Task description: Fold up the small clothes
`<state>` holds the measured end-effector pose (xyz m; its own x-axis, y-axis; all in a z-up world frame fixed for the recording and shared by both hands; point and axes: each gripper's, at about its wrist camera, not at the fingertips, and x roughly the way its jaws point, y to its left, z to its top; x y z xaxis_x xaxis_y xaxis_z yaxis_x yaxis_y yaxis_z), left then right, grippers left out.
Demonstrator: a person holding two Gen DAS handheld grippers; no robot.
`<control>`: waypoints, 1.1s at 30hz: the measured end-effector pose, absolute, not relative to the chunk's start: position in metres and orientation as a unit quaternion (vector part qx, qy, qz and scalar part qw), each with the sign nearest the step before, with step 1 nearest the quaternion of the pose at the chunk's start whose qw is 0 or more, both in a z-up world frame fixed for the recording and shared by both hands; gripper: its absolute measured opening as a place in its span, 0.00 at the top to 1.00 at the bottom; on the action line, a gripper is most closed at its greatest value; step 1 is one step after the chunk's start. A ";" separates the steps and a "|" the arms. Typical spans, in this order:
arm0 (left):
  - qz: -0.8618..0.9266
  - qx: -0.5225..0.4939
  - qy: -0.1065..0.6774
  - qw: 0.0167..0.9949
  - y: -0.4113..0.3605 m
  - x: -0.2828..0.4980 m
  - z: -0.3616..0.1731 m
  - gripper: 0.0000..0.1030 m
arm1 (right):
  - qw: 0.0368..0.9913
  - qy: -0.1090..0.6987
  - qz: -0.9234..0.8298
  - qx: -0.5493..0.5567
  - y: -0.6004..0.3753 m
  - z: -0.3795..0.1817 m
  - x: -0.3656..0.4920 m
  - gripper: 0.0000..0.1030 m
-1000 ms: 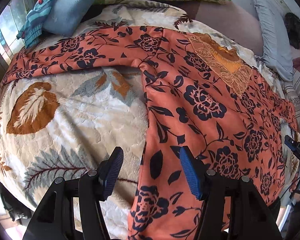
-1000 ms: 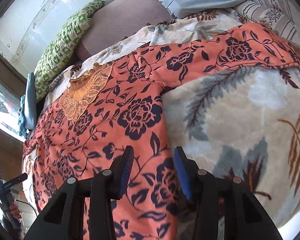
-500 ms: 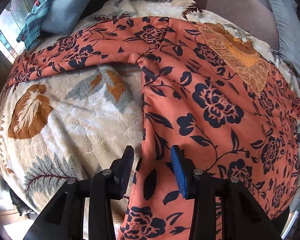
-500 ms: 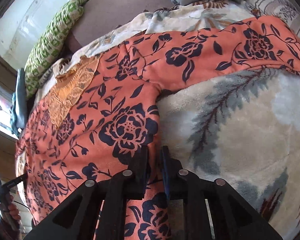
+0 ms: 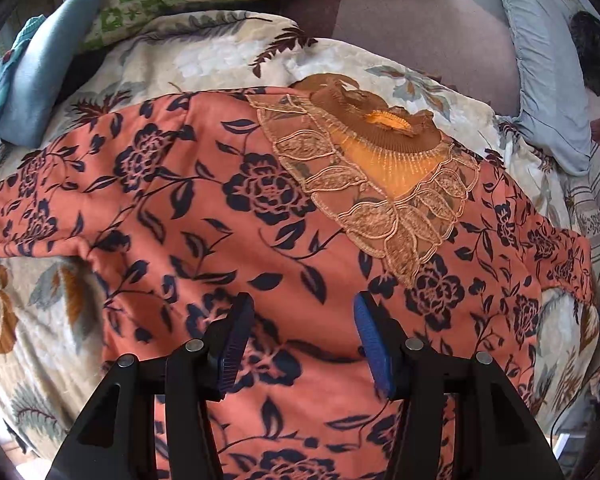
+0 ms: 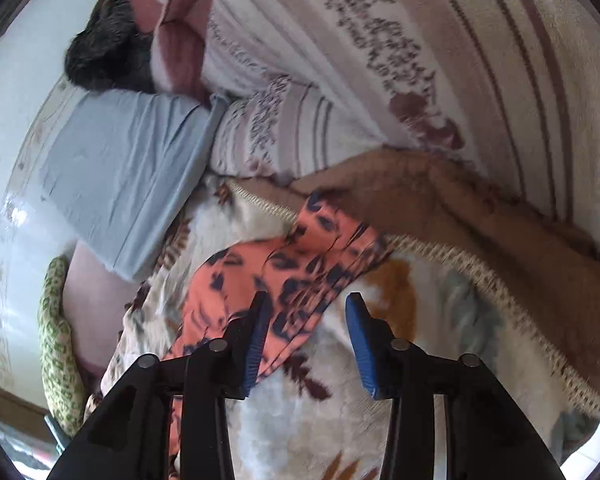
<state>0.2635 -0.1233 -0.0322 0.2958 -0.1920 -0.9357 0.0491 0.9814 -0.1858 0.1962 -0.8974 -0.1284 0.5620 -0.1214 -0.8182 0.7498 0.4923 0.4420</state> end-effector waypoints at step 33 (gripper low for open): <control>-0.101 -0.108 0.581 0.800 -0.147 0.320 -0.065 0.40 | 0.893 0.370 0.022 0.257 -0.613 -0.061 0.338 0.93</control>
